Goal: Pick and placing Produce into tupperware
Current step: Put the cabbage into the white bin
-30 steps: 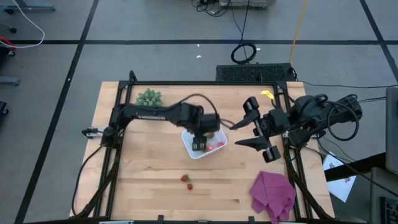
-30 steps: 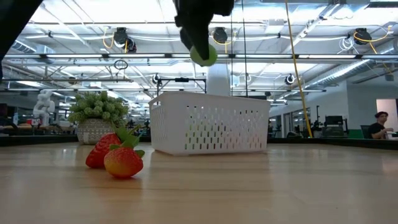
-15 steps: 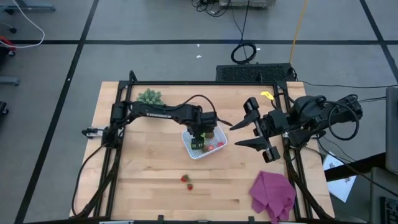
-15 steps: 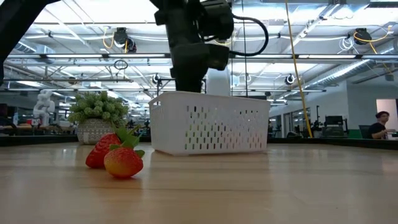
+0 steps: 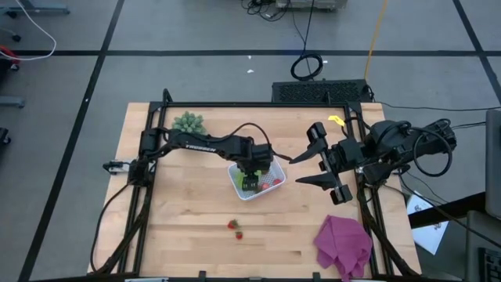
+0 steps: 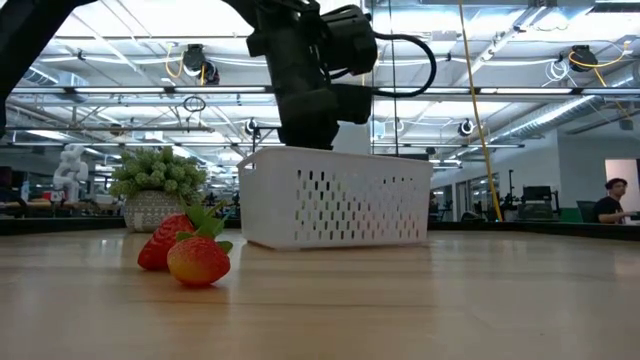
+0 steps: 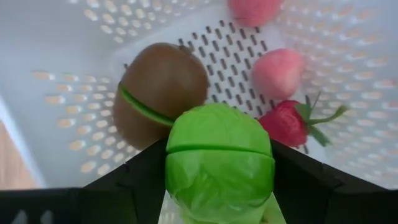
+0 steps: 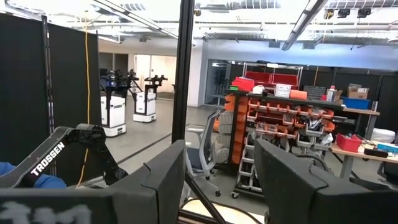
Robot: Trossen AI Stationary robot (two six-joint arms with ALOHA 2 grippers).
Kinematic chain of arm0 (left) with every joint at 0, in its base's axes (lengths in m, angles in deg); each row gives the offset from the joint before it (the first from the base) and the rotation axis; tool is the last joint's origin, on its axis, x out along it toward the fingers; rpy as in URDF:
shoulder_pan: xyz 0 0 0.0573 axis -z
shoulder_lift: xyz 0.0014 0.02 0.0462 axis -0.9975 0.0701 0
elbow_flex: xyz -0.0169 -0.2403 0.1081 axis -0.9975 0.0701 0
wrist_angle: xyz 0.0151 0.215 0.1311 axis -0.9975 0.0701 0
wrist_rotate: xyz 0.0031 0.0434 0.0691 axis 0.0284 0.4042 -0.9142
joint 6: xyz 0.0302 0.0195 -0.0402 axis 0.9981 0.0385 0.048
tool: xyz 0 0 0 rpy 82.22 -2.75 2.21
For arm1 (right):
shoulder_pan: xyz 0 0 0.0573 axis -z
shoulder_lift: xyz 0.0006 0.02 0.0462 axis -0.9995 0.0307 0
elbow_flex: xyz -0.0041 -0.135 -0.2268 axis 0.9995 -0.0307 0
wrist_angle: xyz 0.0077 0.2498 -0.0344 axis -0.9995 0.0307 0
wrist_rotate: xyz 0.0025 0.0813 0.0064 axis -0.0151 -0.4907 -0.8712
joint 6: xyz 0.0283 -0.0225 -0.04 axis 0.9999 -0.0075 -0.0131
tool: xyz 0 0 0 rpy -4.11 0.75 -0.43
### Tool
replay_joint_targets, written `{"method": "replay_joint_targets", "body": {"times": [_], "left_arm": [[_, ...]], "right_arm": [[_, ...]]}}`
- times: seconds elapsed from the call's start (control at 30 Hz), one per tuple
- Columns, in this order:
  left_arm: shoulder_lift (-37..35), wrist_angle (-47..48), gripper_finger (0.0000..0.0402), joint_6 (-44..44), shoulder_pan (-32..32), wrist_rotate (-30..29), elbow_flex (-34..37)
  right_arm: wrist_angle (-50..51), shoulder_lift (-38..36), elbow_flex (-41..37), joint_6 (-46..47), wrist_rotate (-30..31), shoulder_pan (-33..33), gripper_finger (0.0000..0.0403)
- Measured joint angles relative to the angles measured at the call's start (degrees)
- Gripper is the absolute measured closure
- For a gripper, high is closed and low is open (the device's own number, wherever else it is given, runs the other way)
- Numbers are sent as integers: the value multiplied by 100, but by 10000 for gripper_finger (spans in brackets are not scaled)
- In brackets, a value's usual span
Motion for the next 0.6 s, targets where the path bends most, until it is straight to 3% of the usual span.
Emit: {"method": "replay_joint_targets", "body": {"times": [0.6], "left_arm": [[0, -291, 142, 238, -4, -90, -2]], "right_arm": [[3, 0, 0, 10, -1, 0, 223]]}}
